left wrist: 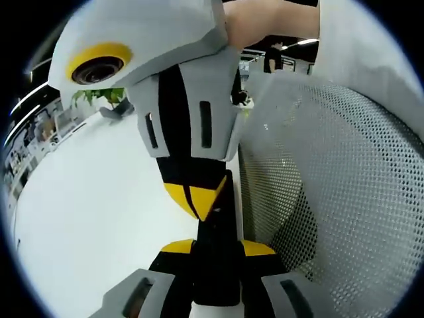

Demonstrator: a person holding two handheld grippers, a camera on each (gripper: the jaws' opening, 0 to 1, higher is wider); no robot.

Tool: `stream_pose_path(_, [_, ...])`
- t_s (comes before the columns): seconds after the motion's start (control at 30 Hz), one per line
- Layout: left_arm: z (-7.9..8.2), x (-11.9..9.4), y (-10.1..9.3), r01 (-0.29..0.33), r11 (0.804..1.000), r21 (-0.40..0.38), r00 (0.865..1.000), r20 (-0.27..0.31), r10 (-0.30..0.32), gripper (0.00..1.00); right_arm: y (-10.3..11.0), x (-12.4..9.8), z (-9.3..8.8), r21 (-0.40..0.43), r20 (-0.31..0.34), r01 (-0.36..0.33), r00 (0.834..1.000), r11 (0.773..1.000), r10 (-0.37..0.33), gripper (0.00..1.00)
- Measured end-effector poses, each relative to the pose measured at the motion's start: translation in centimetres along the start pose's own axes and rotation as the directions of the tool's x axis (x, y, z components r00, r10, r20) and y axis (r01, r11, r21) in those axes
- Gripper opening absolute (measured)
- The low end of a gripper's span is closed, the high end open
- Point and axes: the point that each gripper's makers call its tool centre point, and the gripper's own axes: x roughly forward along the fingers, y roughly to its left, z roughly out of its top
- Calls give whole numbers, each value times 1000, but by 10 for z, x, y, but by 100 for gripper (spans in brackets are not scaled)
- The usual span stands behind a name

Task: Press the specified remote control buttons in sequence, fully releasing each button before pressing the next.

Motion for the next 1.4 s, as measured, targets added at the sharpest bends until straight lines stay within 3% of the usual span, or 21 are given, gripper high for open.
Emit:
stream_pose_path(0.1, [0,0,0,-1,1000,-1,1000,1,1,24,-1,0,0,-1,30,38,999,999,-38,0])
stream_pose_path(0.17, [0,0,0,-1,1000,-5,1000,5,1,24,-1,-1,1,13,101,65,993,998,-65,0])
stream_pose_path(0.3, [0,0,0,2,1000,-11,1000,18,-2,24,-2,-4,1,68,249,52,966,996,-68,0])
stream_pose_path(0.37, [0,0,0,2,1000,-8,1000,16,-1,24,0,-6,-3,80,258,51,964,996,-70,0])
stream_pose_path(0.5, [0,0,0,3,1000,-7,1000,17,-2,24,16,-12,12,29,329,58,942,998,-65,0])
stream_pose_path(0.6, [0,0,0,3,1000,-7,1000,18,-3,24,21,-9,14,12,319,54,946,998,-55,0])
stream_pose_path(0.67, [0,0,0,3,1000,-7,1000,18,-3,24,21,-2,6,-20,259,68,964,998,-60,0])
stream_pose_path(0.7, [0,0,0,3,1000,-7,1000,19,-3,24,22,-3,11,-23,283,73,957,997,-64,0])
stream_pose_path(0.83, [0,0,0,3,1000,-9,1000,20,-3,24,19,-5,7,-42,265,105,960,994,-90,0])
stream_pose_path(1.07, [0,0,0,4,1000,-8,1000,20,-4,24,19,-3,8,-75,236,96,969,993,-75,0])
stream_pose_path(1.2, [0,0,0,6,1000,-11,1000,19,-6,24,19,-1,10,-122,221,132,970,984,-103,0])
stream_pose_path(1.23, [0,0,0,6,1000,-10,1000,18,-6,24,18,-1,11,-184,196,154,974,971,-118,0])
stream_pose_path(1.4, [1,0,0,5,1000,-8,1000,18,-5,24,18,1,11,-191,187,175,972,966,-139,0])
